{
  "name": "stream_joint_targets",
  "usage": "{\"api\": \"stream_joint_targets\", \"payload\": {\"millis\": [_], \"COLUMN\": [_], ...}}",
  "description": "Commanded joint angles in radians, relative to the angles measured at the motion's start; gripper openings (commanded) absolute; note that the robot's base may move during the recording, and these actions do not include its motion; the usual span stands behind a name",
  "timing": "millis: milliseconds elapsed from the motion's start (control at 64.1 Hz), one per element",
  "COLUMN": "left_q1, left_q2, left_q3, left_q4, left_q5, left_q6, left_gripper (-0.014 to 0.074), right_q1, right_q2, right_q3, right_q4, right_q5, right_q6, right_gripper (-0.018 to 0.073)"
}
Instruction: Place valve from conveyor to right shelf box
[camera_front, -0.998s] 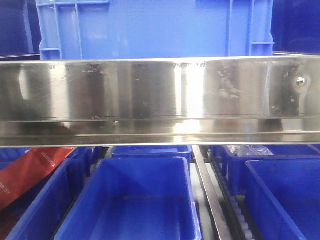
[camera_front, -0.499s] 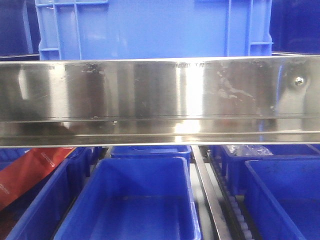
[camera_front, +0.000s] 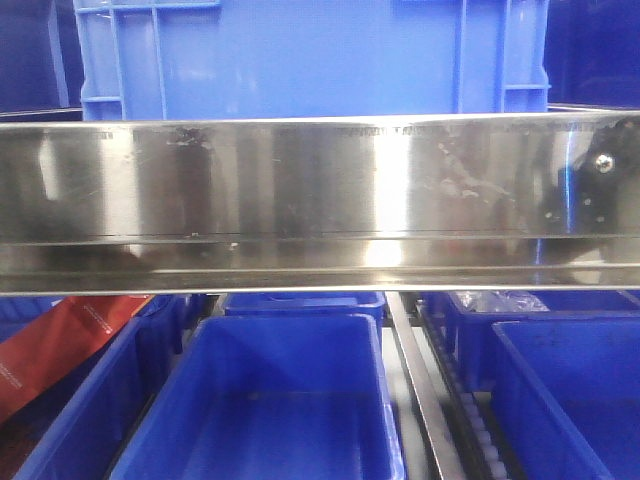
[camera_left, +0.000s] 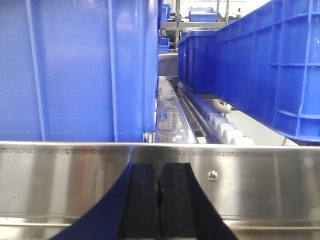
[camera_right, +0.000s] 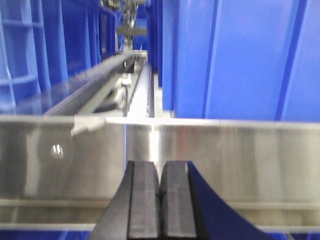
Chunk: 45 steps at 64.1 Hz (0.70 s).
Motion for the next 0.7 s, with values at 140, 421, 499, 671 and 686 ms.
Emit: {"api": "stream_joint_targets", "payload": {"millis": [140, 421, 499, 671, 686], "left_q1": [0.005, 0.005, 0.005, 0.005, 0.005], "left_q2": [-0.006, -0.006, -0.006, -0.006, -0.006], "left_q3": [-0.001, -0.001, -0.001, -0.001, -0.001], "left_q4": [-0.007, -0.007, -0.007, -0.007, -0.007], "left_q5": [-0.020, -0.020, -0.020, -0.020, -0.020], "left_q6": [0.006, 0.006, 0.006, 0.006, 0.006], "left_gripper": [-0.0111, -0.0111, -0.0111, -0.0111, -0.0111], "right_q1": [0.033, 0.033, 0.033, 0.033, 0.033], "right_q2": [-0.004, -0.004, -0.004, -0.004, -0.004], "right_q3": [0.002, 0.002, 0.002, 0.002, 0.002], "right_q4": [-0.005, -0.005, -0.005, -0.005, -0.005], "right_q5": [-0.050, -0.050, -0.050, -0.050, -0.050], "right_q6": [-0.002, -0.002, -0.002, -0.002, -0.002], "right_gripper": [-0.0162, -0.0162, -0.0162, -0.0162, -0.0162]}}
